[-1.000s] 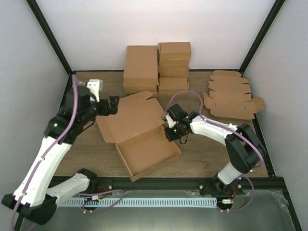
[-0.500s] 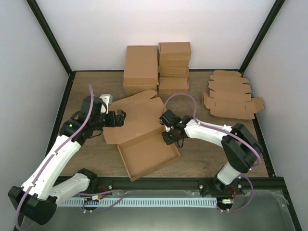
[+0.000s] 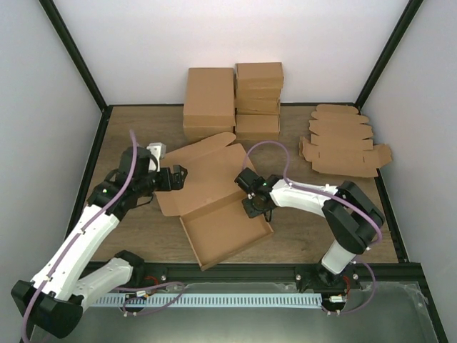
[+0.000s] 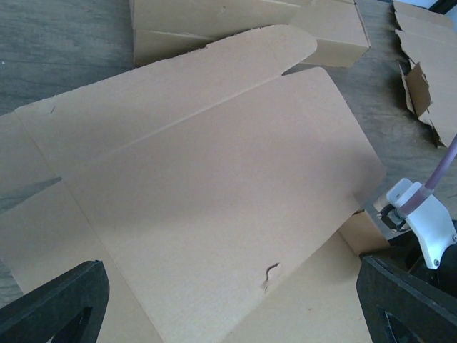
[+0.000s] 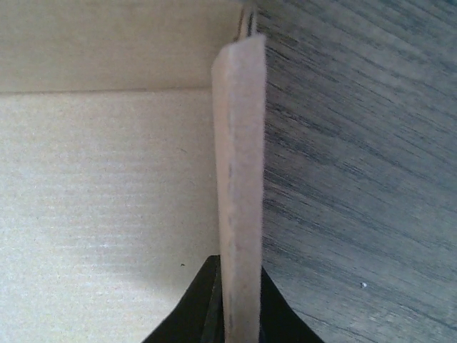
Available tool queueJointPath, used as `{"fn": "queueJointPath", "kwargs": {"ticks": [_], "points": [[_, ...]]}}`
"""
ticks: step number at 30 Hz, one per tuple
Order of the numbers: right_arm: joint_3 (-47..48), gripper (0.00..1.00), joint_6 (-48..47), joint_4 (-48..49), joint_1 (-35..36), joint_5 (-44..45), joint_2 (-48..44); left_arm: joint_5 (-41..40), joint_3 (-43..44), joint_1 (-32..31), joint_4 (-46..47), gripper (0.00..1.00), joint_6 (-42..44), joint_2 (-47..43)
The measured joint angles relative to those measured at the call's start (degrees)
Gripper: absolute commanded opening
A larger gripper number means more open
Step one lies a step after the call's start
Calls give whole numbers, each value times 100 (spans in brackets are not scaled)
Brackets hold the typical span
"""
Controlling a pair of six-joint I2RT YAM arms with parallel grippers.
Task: Fold the paper box
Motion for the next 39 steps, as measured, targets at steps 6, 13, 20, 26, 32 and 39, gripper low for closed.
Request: {"fn": "queueJointPath", "kwargs": {"ticks": [6, 13, 20, 26, 32, 39], "points": [[-37, 1, 203, 13, 20, 85, -90, -131, -247, 0, 140, 100, -258, -236], [-153, 44, 413, 101, 17, 4, -385, -455, -538, 0, 249, 100, -492, -673], [-186, 76, 354, 254, 17, -247, -872, -964, -684, 0, 282, 100, -730, -761], [-186, 93, 212, 428, -157, -507, -1576, -1266, -911, 0, 289, 100, -975, -841], [-186, 95, 61, 619, -796, -1084, -1989, -1377, -1091, 0, 295, 100, -1285, -802], [-186, 96, -26, 968, -1563, -1945, -2201, -1506, -1193, 0, 262, 100, -1687, -660]]}}
